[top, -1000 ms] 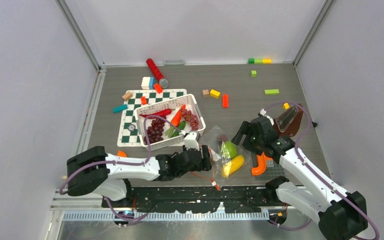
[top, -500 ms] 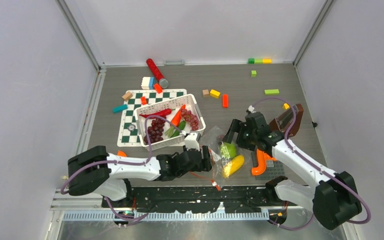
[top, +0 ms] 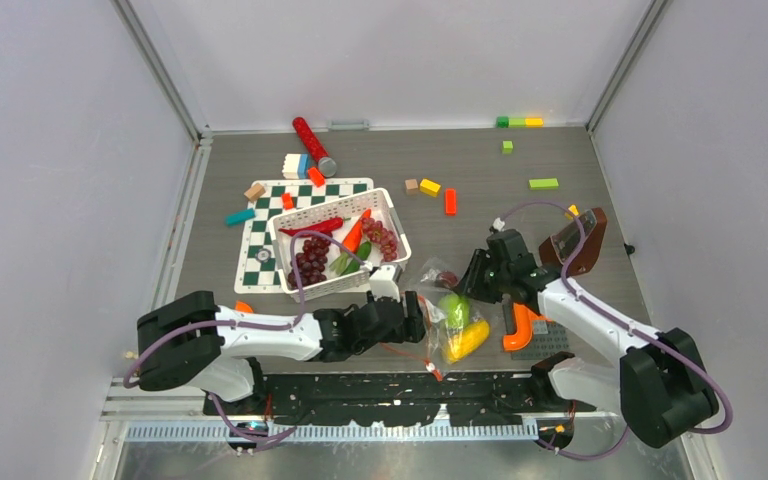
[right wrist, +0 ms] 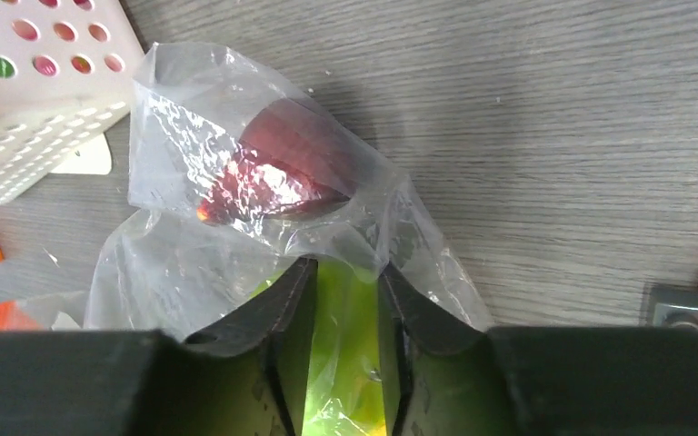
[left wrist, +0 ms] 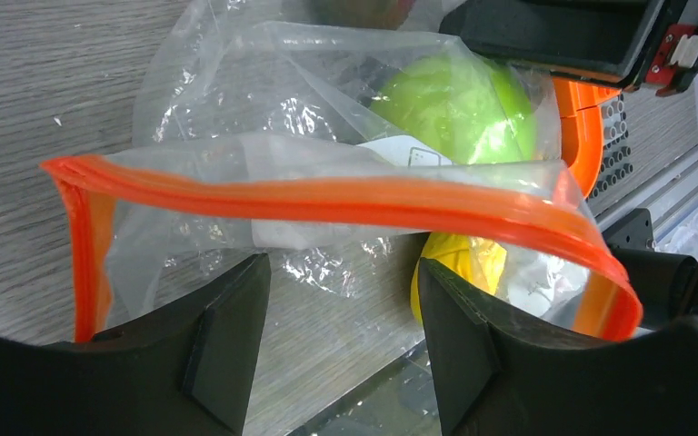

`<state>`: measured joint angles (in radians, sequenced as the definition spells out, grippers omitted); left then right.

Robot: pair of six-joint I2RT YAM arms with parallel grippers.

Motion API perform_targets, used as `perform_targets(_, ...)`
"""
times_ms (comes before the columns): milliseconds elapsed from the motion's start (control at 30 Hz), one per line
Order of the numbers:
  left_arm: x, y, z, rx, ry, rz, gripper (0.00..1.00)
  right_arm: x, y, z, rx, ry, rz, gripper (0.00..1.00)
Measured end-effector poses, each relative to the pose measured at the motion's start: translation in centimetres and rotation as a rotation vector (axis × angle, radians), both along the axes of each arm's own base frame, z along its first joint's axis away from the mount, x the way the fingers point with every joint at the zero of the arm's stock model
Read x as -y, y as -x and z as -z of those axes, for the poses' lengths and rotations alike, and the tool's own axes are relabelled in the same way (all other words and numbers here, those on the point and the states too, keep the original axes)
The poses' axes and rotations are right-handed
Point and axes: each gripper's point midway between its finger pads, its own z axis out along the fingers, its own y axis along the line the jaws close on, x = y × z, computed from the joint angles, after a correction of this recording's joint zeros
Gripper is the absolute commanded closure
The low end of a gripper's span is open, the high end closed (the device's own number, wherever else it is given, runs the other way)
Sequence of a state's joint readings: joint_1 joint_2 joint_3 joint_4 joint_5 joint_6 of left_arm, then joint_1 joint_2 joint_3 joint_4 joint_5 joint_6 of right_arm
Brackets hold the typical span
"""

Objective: Open the zip-top bag and remove the fake food
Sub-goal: Pick up the fake fruit from the zipper food storage bag.

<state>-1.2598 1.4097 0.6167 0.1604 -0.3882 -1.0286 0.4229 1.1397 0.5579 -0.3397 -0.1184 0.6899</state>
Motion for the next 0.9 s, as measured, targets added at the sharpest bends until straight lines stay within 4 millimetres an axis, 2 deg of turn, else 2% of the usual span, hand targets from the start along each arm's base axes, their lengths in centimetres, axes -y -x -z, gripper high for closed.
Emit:
perform_targets(33, 0.0, 0.0, 0.0, 0.0, 0.001, -0.001, 0.36, 0.0, 0.2, 0.0, -0.001, -0.004, 0.0, 0.81)
perform_targets(167, 0.0, -0.3, -0.2, 0.002, 0.008, -0.008, 0.3, 0.0, 0.7, 0.0, 0.0, -0.022, 0.0, 0.92)
perform_targets(300, 0.0, -0.6, -0.2, 0.004, 0.027, -0.012, 0.24, -0.1, 1.0, -0.4, 0.009, -0.042, 0.004, 0.98)
perform_targets(467, 0.5, -0.3, -0.1, 0.004, 0.081, 0.016, 0.17, -0.2, 1.9, -0.4, 0.0, -0.081, 0.014, 0.99)
perform_targets(533, 1.0, -0.1, 0.1, 0.003, 0.11, 0.036, 0.08, -0.2, 2.5, 0.0, -0.016, -0.095, 0.023, 1.0)
perform_targets(633, 2.0, 0.3, 0.5, -0.005, 0.146, 0.072, 0.02, -0.3, 3.2, 0.7, -0.048, -0.116, 0.032, 1.0)
perform_targets(900, 3.4, 0.5, -0.2, 0.001, 0.212, 0.103, 0.0, -1.0, 4.2, 1.5, -0.092, -0.173, 0.031, 1.0)
